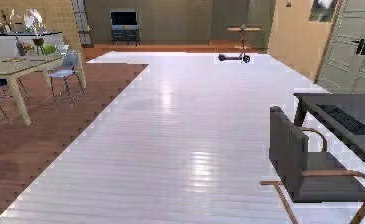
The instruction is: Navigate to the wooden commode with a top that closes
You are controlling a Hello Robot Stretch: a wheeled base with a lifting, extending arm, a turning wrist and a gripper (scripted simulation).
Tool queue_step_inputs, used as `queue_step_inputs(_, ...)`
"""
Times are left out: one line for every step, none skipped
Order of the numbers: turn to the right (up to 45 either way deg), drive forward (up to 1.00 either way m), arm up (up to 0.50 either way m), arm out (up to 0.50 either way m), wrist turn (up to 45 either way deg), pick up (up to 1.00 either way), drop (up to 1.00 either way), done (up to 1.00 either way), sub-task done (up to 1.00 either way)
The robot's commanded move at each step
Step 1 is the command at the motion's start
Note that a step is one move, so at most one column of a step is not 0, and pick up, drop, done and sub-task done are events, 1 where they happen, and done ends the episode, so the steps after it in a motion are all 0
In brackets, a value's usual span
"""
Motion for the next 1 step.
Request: queue_step_inputs(15.0, 0.00, 0.00, 0.00, 0.0, 0.00, 0.00, 0.00, 0.00)
